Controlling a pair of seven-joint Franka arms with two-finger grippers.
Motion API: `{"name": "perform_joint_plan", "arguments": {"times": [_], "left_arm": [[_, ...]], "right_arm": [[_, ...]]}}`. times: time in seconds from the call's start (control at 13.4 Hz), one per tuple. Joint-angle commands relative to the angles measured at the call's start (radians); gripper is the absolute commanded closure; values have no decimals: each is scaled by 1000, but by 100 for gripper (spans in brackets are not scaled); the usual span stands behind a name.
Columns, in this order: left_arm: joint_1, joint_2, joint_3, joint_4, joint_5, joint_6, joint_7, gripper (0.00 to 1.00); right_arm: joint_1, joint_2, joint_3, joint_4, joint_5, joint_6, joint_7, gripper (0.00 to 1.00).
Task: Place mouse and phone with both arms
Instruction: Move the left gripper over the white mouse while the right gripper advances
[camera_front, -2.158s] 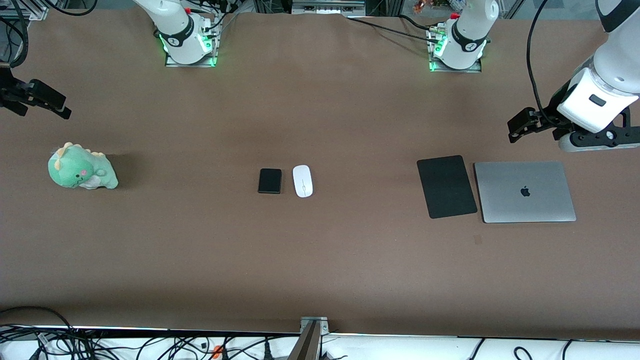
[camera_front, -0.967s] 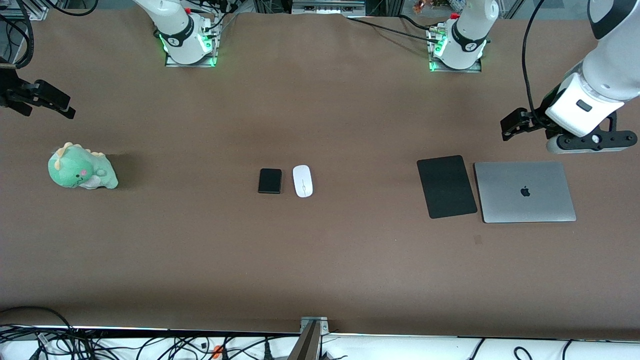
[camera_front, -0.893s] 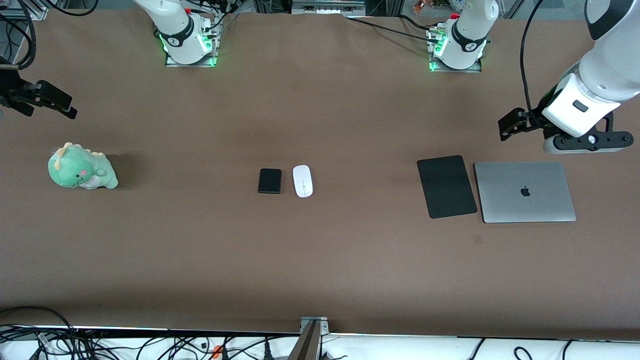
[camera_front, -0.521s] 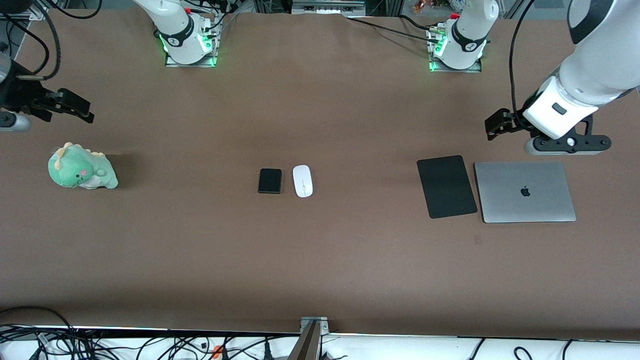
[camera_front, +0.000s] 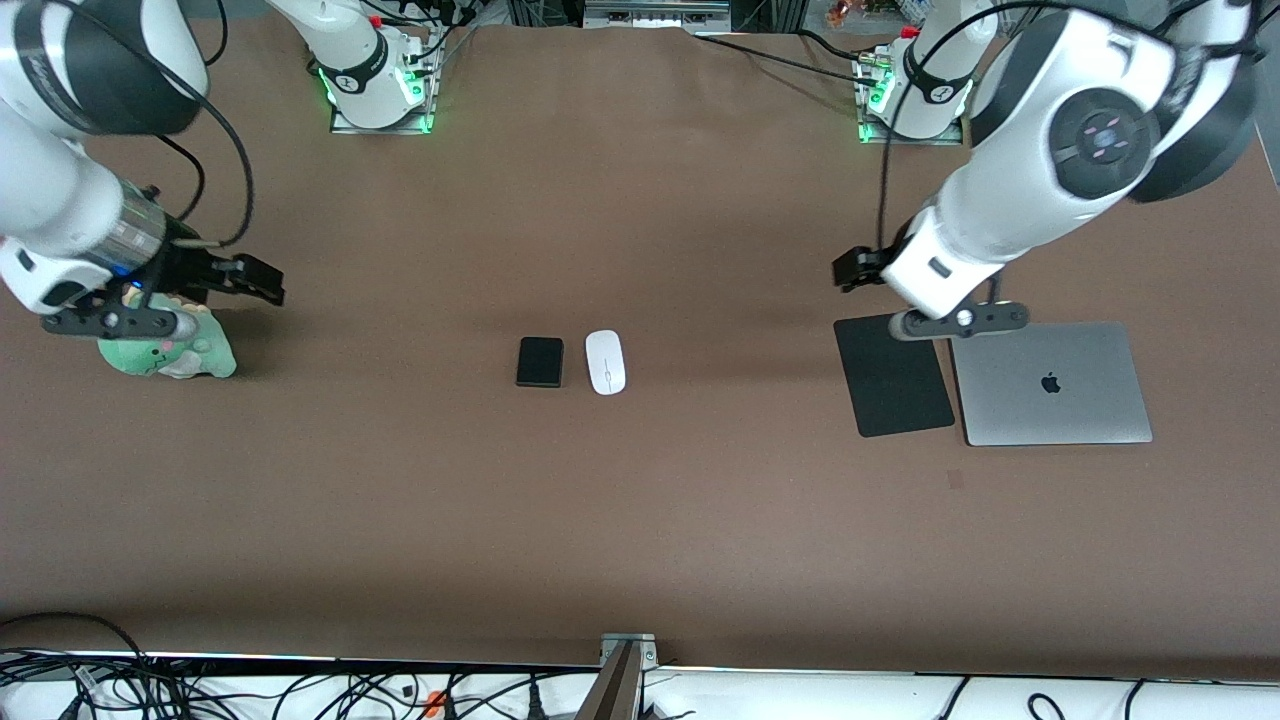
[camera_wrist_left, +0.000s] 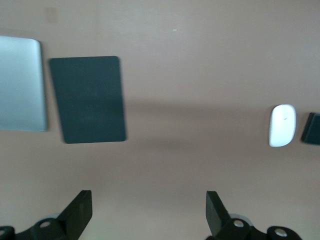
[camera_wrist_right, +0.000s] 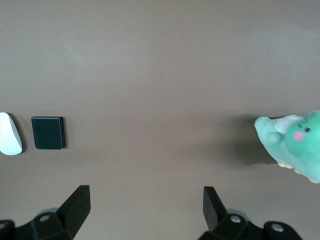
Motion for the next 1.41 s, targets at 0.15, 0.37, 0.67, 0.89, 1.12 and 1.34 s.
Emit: {"name": "perform_joint_plan", "arguments": {"times": [0.15,0.37,0.67,0.89,1.12,1.34], "left_arm": [[-58,133,7,59,-43,134,-64,0],[-76,208,7,59,-119,268,-67,0],[-194,303,9,59,-106,446,-157,0],[-283,375,18,59,-106,546,-176,0],[-387,431,53,59,-49,609,-176,0],[-507,519,125,123,29,613,-176,0]], "right_arm": [[19,63,13,3,16,60,45,0],[19,88,13,3,16,82,53,0],[19,92,12,3,10,83,56,0],[19,97,12,3,10,89,56,0],[17,100,12,5,10,91,54,0],[16,103,12,5,10,97,54,0]]}}
